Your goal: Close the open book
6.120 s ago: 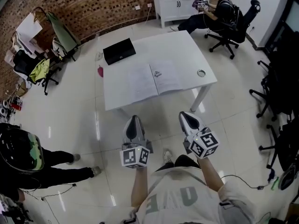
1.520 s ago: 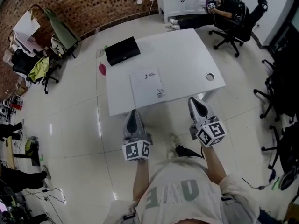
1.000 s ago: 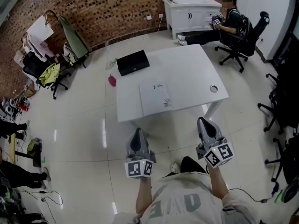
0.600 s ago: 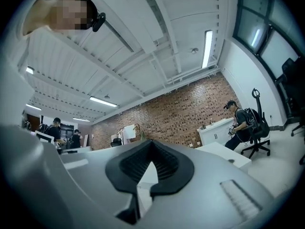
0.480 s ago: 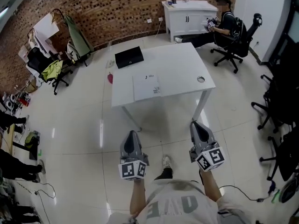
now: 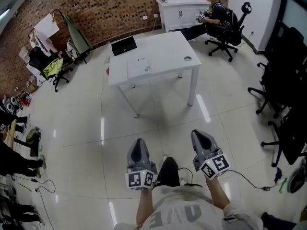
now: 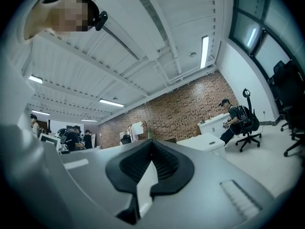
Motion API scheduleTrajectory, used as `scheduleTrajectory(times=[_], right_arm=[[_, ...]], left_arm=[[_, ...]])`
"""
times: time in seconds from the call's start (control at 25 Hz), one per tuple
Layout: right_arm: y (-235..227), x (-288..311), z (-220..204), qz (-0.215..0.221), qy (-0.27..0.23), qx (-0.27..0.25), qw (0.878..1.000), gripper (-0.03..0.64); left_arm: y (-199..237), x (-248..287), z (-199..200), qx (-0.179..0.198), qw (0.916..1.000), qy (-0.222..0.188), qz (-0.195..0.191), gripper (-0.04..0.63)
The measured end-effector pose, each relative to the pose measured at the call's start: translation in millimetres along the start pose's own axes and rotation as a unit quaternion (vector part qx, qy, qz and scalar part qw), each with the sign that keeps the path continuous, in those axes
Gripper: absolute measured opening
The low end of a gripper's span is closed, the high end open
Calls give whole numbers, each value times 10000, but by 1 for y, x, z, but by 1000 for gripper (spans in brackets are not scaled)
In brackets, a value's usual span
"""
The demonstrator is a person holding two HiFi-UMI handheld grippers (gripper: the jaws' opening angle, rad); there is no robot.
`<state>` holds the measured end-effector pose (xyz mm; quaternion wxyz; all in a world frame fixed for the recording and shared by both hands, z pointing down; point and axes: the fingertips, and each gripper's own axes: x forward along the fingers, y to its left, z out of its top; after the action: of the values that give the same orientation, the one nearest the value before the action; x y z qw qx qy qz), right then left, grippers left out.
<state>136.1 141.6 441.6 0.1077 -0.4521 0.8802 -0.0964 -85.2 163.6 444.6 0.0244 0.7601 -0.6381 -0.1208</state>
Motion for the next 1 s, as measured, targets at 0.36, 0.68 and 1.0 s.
scheduleTrajectory(times=[0.36, 0.68, 1.0], right_arm=[[54, -45, 16, 17, -1, -175, 9998, 3], [105, -56, 7, 83, 41, -59, 9999, 3], [127, -71, -4, -20, 69, 83, 9999, 3]], left_arm=[[7, -66, 42, 215, 9993, -240, 206, 11], [9, -105, 59, 91, 9993, -358, 54, 11], [18, -137, 73, 71, 9991, -415, 70, 11]])
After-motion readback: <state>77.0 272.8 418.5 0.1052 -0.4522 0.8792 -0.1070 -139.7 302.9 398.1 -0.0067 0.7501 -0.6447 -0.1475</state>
